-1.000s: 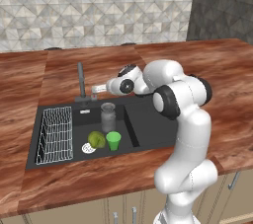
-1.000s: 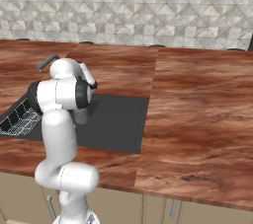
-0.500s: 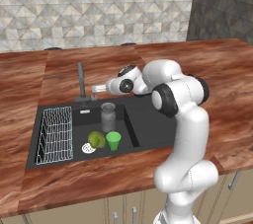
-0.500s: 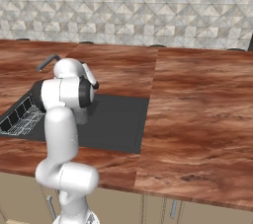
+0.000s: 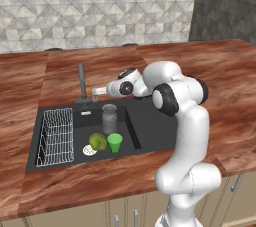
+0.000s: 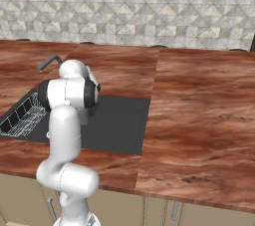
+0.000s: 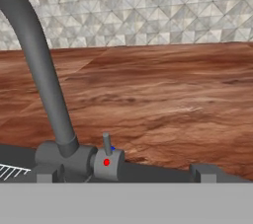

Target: Pick the jug and cup and place them in the sink. Then turn on the water.

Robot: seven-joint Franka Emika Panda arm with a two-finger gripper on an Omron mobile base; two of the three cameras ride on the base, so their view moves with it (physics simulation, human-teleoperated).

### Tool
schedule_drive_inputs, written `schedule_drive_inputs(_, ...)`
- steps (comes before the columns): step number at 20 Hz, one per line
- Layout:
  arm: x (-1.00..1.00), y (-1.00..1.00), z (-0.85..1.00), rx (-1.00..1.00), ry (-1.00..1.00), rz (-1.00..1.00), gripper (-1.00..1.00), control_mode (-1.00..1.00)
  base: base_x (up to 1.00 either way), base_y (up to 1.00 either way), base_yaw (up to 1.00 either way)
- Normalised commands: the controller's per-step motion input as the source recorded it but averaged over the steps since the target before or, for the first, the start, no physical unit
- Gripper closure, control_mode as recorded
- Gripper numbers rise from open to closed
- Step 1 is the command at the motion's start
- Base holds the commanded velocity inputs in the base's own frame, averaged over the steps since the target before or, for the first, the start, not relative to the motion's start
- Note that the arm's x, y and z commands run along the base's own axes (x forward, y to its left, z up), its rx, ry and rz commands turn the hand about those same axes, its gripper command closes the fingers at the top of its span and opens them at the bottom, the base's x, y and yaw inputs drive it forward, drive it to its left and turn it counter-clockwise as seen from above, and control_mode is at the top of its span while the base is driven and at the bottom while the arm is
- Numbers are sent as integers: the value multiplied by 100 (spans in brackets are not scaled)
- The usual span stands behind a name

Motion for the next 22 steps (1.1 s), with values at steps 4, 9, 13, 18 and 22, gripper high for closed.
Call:
schedule_drive_inputs(4,16,0,-27,0,-2,0,-100,-100,0,0,0)
schedule_drive_inputs(9,2,0,-22,0,-1,0,-100,-100,0,0,0)
schedule_drive_inputs(13,0,1,-12,0,0,0,-100,-100,0,0,0)
schedule_drive_inputs(18,3,0,-8,1,0,-1,-100,-100,0,0,0)
schedule_drive_inputs(22,9,8,-10,0,0,-6,-100,-100,0,0,0)
